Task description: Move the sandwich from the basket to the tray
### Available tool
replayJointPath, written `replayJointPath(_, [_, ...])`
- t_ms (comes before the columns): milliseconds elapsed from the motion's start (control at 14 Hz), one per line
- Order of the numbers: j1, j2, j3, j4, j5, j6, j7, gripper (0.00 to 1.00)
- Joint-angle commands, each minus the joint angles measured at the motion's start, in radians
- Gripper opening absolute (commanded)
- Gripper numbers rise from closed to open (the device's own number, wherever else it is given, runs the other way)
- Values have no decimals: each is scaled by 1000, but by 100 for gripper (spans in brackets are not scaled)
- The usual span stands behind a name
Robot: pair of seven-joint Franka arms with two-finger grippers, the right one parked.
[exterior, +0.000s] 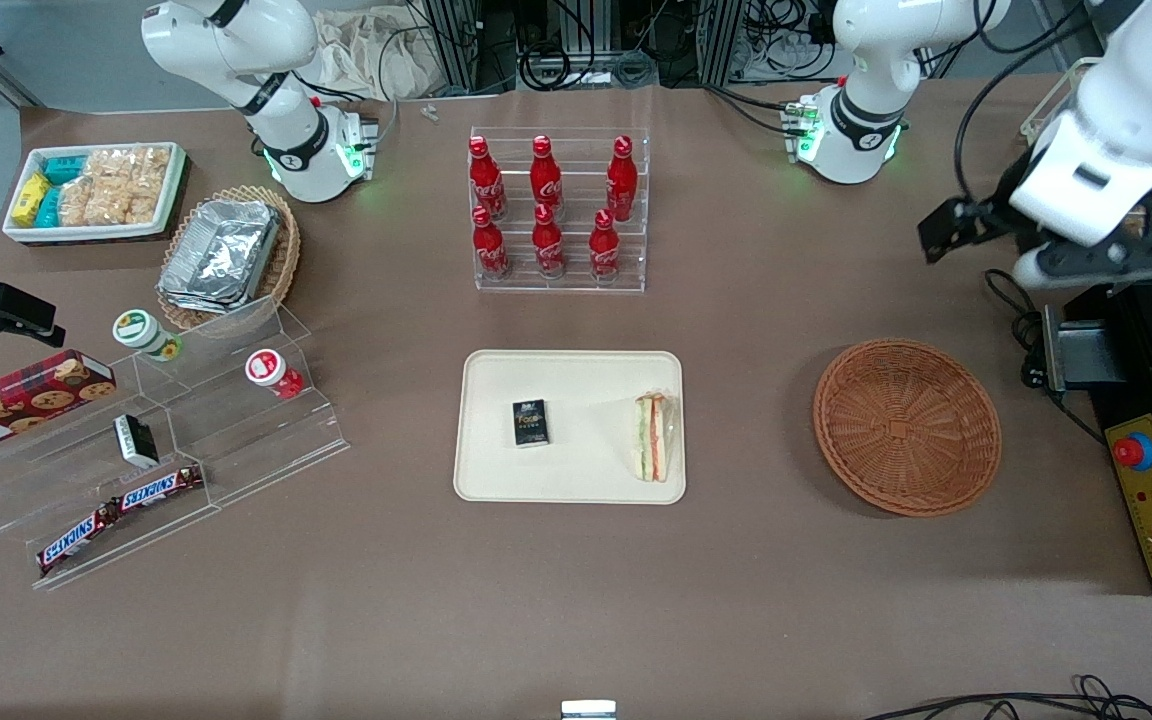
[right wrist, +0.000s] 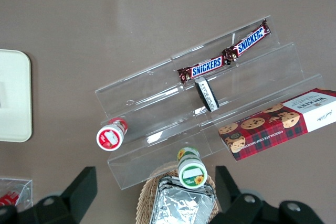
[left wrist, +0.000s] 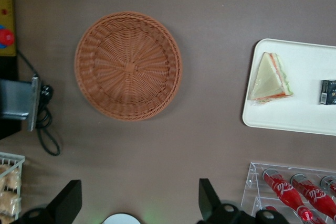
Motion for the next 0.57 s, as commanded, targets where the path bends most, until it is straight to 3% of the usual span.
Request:
replayJointPath(0, [-191, -59, 235, -49, -40, -5, 23, 100])
replayJointPath(143, [-272, -36, 312, -30, -31, -5, 26, 100])
replayJointPath(500, [-280, 51, 311, 71, -24, -27, 50, 100])
